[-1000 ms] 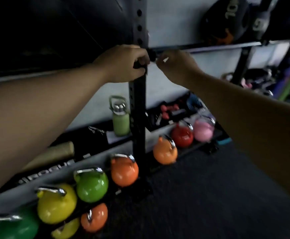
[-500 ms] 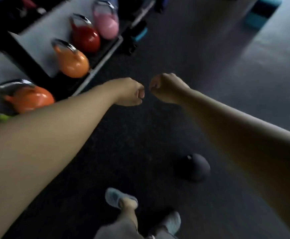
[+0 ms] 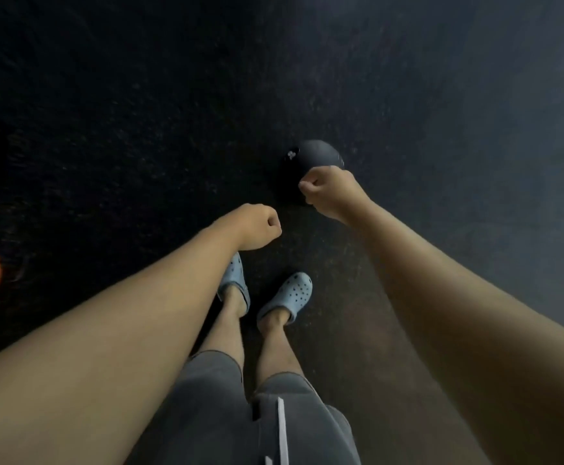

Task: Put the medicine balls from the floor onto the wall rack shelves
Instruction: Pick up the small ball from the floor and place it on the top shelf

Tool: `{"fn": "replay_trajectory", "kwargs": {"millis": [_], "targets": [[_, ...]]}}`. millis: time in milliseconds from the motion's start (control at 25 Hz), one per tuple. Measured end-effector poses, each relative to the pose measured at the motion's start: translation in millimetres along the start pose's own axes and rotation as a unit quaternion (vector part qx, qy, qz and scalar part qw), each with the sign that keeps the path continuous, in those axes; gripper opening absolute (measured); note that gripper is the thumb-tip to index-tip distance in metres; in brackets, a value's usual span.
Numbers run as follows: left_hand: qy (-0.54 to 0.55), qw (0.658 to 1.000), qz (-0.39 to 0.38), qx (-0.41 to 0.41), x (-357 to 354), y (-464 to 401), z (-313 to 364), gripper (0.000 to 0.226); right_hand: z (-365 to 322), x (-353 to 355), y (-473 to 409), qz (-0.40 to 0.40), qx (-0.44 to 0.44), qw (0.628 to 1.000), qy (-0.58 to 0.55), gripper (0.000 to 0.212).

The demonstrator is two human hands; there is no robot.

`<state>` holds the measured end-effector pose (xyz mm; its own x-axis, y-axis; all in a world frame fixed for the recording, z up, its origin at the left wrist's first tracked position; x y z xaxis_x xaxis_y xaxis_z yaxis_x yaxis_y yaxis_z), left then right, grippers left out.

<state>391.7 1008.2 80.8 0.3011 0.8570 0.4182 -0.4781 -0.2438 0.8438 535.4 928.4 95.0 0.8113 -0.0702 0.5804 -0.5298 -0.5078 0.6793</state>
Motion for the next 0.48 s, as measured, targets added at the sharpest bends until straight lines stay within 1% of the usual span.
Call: {"fn": "replay_trajectory", "kwargs": {"millis": [80,200,320,400,480], "targets": [[0.026,1.0,0.004,0.006,-32,-35,-1,0.011,44,-20,-21,-0.005,-0.041,0.998,-0.055,0.031],[0.061,0.998,0.005,0.029,-71,-81,-11,0.011,99,-48,-51,-0.008,-0.12,0.984,-0.134,0.031],[0.134,0.988,0.012,0.08,-100,-114,-30,0.017,138,-73,-75,0.004,-0.193,0.952,-0.239,0.03],[0.186,0.976,0.01,0.114,-116,-141,-38,0.023,159,-90,-93,0.002,-0.224,0.934,-0.277,0.027],[0.227,0.965,0.015,0.131,-119,-173,-41,0.023,173,-101,-115,0.003,-0.252,0.919,-0.304,0.02]]}}
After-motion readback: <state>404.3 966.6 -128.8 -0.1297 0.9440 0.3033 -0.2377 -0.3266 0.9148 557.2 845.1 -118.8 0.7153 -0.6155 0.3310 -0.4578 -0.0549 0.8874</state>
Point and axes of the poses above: each hand's wrist, its own y-axis away from the middle knuckle, its own x-axis out of the back of the hand, z = x × y, the point moved 8 cm from there along -y, towards the middle knuckle, and after that the axes turned 5 degrees about z, right-handed, at the moved point
